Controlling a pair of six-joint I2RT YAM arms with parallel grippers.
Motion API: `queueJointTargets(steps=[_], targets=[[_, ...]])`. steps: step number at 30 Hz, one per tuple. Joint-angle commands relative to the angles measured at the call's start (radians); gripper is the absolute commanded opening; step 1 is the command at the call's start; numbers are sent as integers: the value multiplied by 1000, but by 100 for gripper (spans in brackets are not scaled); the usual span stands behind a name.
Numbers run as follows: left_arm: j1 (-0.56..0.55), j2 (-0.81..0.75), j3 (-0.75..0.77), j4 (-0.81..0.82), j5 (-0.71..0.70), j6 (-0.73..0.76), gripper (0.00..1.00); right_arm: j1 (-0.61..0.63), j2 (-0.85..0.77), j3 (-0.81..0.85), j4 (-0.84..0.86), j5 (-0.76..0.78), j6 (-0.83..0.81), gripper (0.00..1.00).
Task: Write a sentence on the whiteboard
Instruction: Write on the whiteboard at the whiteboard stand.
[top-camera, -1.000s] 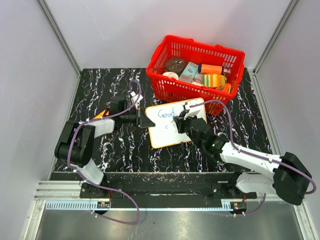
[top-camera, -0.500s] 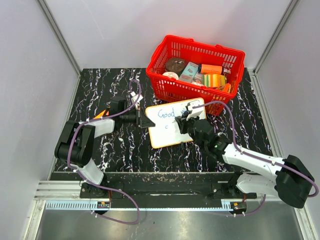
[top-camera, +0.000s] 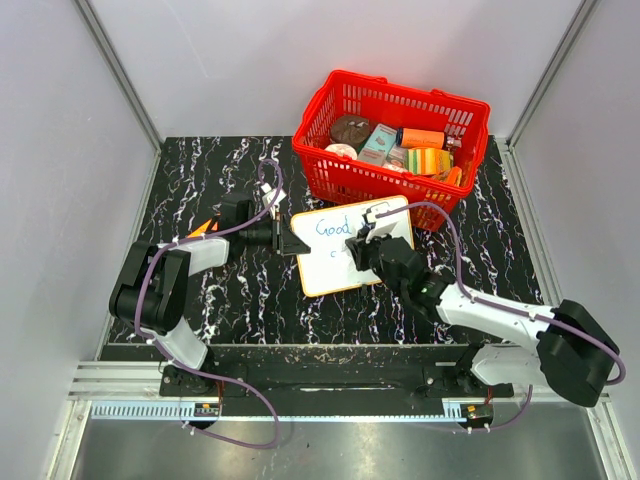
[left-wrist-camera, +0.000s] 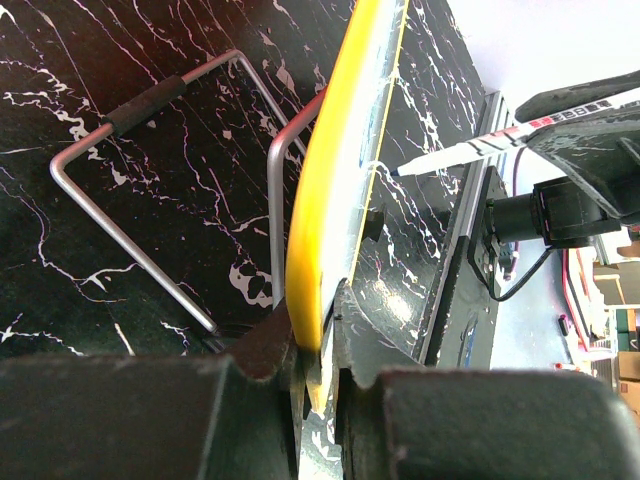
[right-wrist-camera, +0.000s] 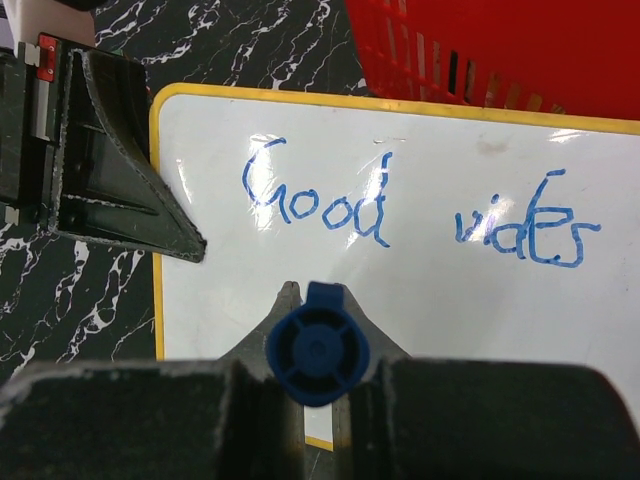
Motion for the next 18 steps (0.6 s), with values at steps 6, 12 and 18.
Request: queueJointTargets(steps=[6, 12, 18], targets=[[-17, 37, -10, -55, -160, 120, 0, -7, 38, 47, 59, 1, 18, 0], [-17, 38, -10, -55, -159, 120, 0, -7, 50, 51, 66, 15, 25, 0], [-17, 38, -10, -54, -157, 120, 0, -7, 39, 53, 75, 18, 25, 0]])
